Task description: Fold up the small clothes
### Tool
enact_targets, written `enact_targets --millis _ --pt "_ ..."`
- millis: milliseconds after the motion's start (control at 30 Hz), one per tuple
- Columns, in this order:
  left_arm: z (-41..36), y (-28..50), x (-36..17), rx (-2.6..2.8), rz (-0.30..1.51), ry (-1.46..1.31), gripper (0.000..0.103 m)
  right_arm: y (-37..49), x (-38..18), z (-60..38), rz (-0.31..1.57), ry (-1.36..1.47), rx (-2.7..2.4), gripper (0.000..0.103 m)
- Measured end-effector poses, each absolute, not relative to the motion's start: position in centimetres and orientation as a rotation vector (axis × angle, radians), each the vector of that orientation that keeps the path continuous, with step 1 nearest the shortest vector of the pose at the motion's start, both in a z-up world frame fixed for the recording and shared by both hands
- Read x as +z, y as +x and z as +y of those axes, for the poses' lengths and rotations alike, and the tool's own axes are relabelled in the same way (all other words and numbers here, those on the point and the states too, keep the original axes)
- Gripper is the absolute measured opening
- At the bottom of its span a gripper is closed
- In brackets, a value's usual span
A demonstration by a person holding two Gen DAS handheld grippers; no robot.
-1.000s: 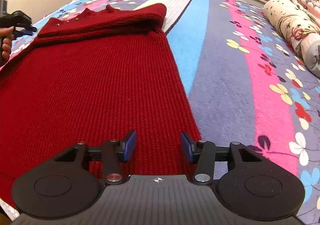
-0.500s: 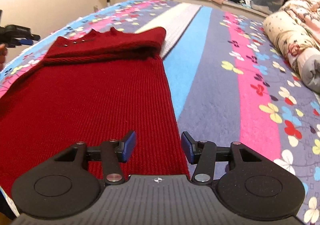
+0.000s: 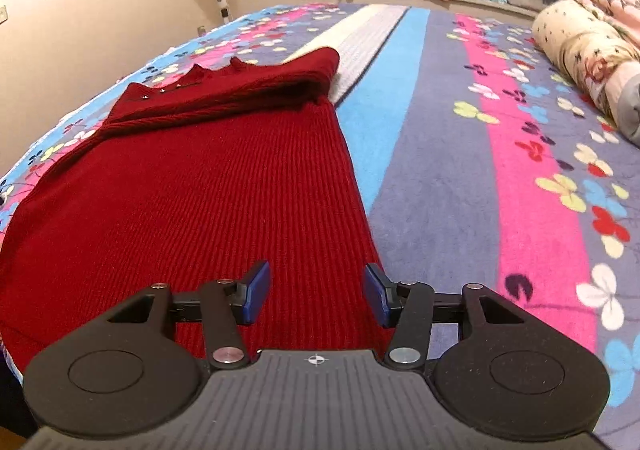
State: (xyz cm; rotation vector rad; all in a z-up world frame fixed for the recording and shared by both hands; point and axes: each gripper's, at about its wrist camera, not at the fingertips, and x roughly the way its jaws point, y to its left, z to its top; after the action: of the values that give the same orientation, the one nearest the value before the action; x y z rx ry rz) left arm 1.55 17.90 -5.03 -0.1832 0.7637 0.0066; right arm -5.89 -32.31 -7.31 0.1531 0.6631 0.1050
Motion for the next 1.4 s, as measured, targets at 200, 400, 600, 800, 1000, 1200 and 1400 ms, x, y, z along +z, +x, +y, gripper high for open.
enact_targets --millis 200,400,600,800,1000,1200,1400 --pt "17.5 0.2 -7.4 -0.012 0.875 -0.162 0.058 -5.3 -8.2 -32.8 0.721 0.177 0.051 0.060" --pt "16.4 0.8 -8.9 -0.011 0.945 -0.104 0.058 -4.2 -10.5 -33.7 0.852 0.219 -0.006 0.060" --pt "16.7 0.1 -8.7 0.020 0.910 -0.114 0.057 -4.3 -10.7 -33.8 0.854 0.229 -0.007 0.061" --pt "17.1 0.2 -8.4 0.045 0.907 -0.111 0.058 -4.3 -10.4 -34.1 0.844 0.239 -0.017 0.061" --pt "17.8 0.2 -8.1 0.056 0.880 -0.145 0.058 -5.3 -8.5 -35.8 0.706 0.319 -0.080 0.060" --pt "17.8 0.2 -8.9 0.060 0.932 -0.118 0.058 -5.0 -9.3 -37.7 0.745 0.451 -0.059 0.061" --pt "18.9 0.3 -9.2 0.062 0.958 -0.169 0.058 -4.0 -11.0 -35.9 0.839 0.322 -0.085 0.061"
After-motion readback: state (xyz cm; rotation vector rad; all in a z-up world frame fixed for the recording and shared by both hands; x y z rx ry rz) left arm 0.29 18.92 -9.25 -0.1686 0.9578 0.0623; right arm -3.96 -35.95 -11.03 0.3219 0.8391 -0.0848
